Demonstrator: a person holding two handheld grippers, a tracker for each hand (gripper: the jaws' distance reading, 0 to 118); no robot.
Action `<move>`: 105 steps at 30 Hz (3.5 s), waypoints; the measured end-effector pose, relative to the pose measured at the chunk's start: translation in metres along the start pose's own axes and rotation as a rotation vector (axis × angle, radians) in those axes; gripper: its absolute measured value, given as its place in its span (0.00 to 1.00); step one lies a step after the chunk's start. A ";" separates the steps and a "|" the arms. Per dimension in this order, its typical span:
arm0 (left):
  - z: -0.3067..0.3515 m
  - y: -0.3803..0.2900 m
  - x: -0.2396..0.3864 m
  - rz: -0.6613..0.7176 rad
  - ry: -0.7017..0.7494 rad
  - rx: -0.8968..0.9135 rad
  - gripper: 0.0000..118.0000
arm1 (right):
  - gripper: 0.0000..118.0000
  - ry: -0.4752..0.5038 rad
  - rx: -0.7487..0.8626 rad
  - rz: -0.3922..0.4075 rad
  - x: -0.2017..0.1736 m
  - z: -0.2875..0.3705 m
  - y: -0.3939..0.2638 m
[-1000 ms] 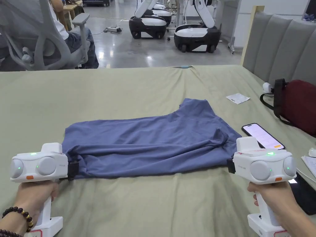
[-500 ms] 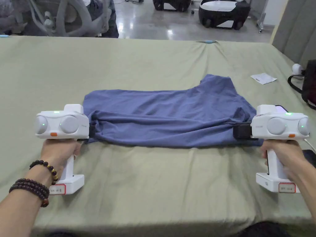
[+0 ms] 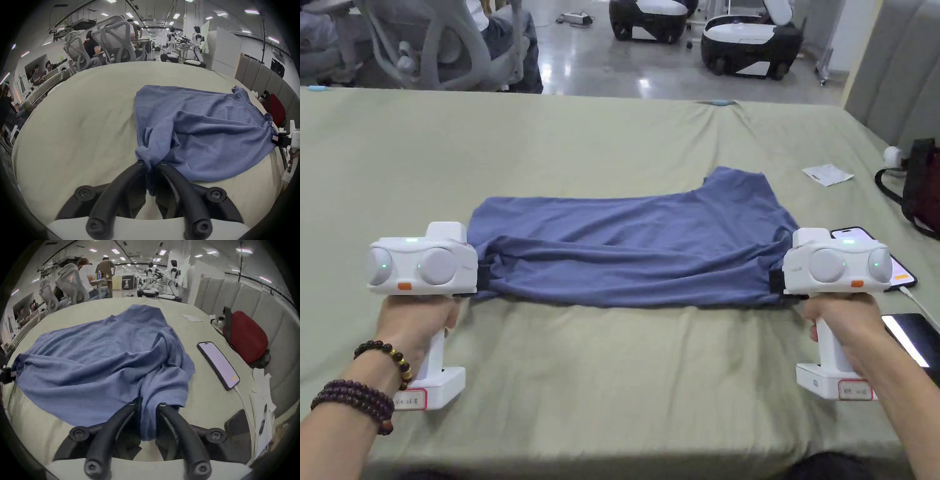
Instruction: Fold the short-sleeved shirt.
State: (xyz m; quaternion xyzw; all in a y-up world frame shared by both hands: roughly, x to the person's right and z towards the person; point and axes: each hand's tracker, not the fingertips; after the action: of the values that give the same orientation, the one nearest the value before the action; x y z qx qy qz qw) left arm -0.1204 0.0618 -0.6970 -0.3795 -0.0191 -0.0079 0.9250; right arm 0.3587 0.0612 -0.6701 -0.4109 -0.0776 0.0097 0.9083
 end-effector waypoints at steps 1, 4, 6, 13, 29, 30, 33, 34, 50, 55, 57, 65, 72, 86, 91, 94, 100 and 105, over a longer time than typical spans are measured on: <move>0.011 -0.005 0.000 -0.017 0.002 0.010 0.05 | 0.12 0.000 0.010 0.002 0.001 0.009 -0.004; 0.041 -0.021 -0.004 -0.037 0.003 0.026 0.05 | 0.12 -0.004 0.032 -0.002 0.008 0.040 -0.017; 0.060 -0.036 -0.008 -0.046 -0.003 0.033 0.05 | 0.12 -0.001 0.044 -0.008 0.014 0.060 -0.031; 0.099 -0.091 -0.011 -0.048 -0.009 0.015 0.05 | 0.12 0.006 0.019 0.022 0.020 0.087 -0.087; 0.103 -0.109 -0.013 -0.038 -0.008 -0.013 1.00 | 0.97 -0.031 0.055 0.050 0.027 0.078 -0.106; 0.108 -0.107 -0.016 -0.026 -0.010 0.034 0.95 | 0.94 -0.007 0.127 0.036 0.027 0.087 -0.104; 0.123 -0.095 -0.017 0.006 -0.009 0.106 0.86 | 0.82 0.016 0.141 0.025 0.026 0.102 -0.094; 0.127 -0.091 -0.016 0.019 0.006 0.103 0.69 | 0.65 0.020 0.162 0.032 0.024 0.106 -0.091; 0.076 -0.005 -0.020 0.035 -0.062 0.120 0.00 | 0.00 0.026 0.203 0.028 0.011 0.120 -0.072; -0.007 0.050 -0.027 0.040 -0.057 0.044 0.83 | 0.00 0.035 0.167 0.042 0.008 0.107 -0.071; -0.038 0.060 -0.030 0.036 -0.045 -0.016 0.98 | 0.00 0.031 0.148 0.042 0.008 0.099 -0.071; -0.103 0.050 -0.038 0.087 -0.024 -0.111 0.78 | 0.01 0.021 0.089 0.060 0.010 0.063 -0.054; -0.075 0.058 -0.022 0.024 0.004 -0.053 0.01 | 0.01 0.022 0.114 0.086 0.005 0.032 0.019; -0.078 0.061 -0.030 0.067 -0.045 -0.053 0.01 | 0.67 -0.039 -0.219 0.059 0.024 -0.128 0.117; -0.083 0.062 -0.030 0.047 -0.041 -0.055 0.01 | 0.00 0.018 -0.154 0.094 0.015 -0.110 0.118; -0.071 0.064 -0.029 0.068 -0.040 -0.043 0.01 | 0.00 -0.035 -0.122 0.114 0.016 -0.091 0.127; -0.001 0.065 -0.035 0.049 -0.070 0.051 0.01 | 0.00 0.002 -0.005 0.055 0.019 0.004 0.110; 0.070 0.041 -0.040 0.027 -0.070 0.092 0.01 | 0.00 0.035 0.051 0.019 0.029 0.093 0.071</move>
State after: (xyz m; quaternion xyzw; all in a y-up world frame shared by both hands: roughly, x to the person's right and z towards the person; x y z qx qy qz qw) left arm -0.1613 0.1402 -0.6780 -0.3369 -0.0467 0.0189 0.9402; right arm 0.3766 0.1805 -0.6590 -0.3886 -0.0576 0.0134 0.9195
